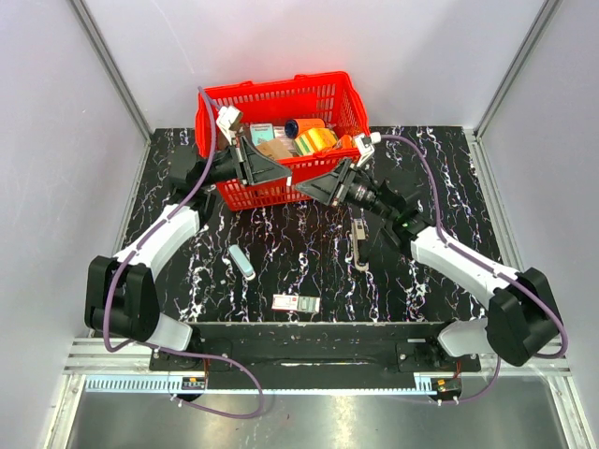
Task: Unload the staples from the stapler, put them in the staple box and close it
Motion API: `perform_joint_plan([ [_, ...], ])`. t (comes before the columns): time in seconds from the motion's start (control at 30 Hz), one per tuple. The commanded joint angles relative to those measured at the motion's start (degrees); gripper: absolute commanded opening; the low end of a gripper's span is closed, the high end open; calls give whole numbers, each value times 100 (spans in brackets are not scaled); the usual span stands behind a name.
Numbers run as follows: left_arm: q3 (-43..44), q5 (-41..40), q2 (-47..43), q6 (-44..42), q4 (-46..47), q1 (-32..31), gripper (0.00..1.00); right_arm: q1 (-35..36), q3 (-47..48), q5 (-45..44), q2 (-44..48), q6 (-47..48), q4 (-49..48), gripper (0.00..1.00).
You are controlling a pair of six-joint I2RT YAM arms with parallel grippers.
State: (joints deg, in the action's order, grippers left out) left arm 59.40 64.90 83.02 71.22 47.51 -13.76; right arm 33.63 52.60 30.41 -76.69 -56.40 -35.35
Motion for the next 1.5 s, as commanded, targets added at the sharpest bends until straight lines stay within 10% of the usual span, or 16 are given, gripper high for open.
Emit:
perform_joint_plan([
  [0.0, -51, -4, 47, 454, 690, 40, 15, 74, 373, 167, -153, 42, -472, 45],
  [0.63, -60, -4, 38, 296, 540, 31, 15, 232, 541, 246, -408, -73, -920, 42],
  [1.07, -95, 14, -58, 16, 269, 31, 20, 250, 646, 158, -400, -29, -720, 10],
  [1.2, 211, 40, -163, -1482, -1290, 57, 47, 258, 655, 132, -172, 277, 43, 6],
  [1.33, 1317, -512, -120, -5134, -5505, 172, 53, 398, 524, -350, 355, 919, 1869, 5],
  [1.47, 1664, -1347, 135, -7426, -7175, 181, 54, 837, 366, -1404, 812, 1342, 4109, 5],
])
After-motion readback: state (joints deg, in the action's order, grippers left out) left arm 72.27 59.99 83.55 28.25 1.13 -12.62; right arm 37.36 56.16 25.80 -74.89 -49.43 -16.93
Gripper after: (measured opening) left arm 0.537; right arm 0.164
